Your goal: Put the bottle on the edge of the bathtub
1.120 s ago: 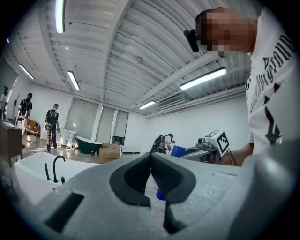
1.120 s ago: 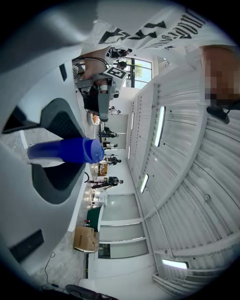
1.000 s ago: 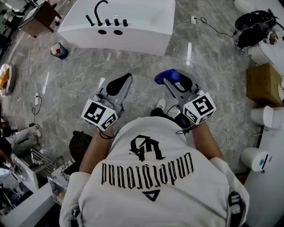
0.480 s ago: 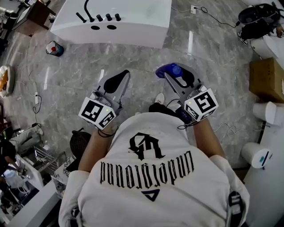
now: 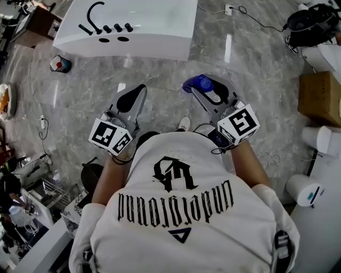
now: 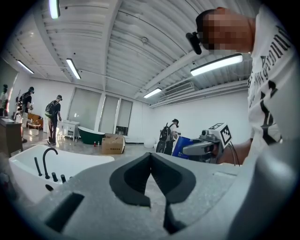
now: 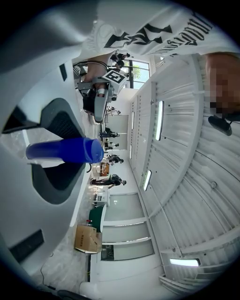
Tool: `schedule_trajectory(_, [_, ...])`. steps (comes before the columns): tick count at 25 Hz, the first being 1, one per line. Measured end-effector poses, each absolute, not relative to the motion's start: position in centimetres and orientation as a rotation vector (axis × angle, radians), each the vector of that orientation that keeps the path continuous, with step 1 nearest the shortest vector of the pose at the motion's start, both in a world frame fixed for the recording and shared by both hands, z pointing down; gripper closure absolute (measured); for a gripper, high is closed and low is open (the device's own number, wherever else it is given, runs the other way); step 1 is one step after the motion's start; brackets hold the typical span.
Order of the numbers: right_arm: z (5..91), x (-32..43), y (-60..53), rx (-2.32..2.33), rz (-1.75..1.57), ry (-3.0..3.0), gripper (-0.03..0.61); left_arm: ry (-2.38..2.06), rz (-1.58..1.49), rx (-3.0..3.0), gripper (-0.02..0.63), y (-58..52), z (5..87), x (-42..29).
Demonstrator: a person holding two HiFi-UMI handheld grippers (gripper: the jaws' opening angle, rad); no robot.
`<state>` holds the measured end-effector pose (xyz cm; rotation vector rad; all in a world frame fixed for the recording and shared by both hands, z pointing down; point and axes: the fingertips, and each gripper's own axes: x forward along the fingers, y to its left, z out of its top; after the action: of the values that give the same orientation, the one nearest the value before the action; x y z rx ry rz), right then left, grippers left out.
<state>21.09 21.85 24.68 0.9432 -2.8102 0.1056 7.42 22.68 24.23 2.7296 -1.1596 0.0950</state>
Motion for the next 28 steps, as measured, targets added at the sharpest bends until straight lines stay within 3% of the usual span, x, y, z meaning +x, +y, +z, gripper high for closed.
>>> schedule_trajectory(13, [25.6, 22.9, 14.8, 0.979, 0.126, -2.804, 0.422, -1.186, 0.107, 2.703, 0.598, 16.3, 25.8, 7.4])
schedule_trajectory(28, [25.8, 17.9, 6.1, 1.047, 0.178, -2.768, 0.422, -1.078, 0.127, 2.723, 0.598, 7.2, 26.4, 2.5])
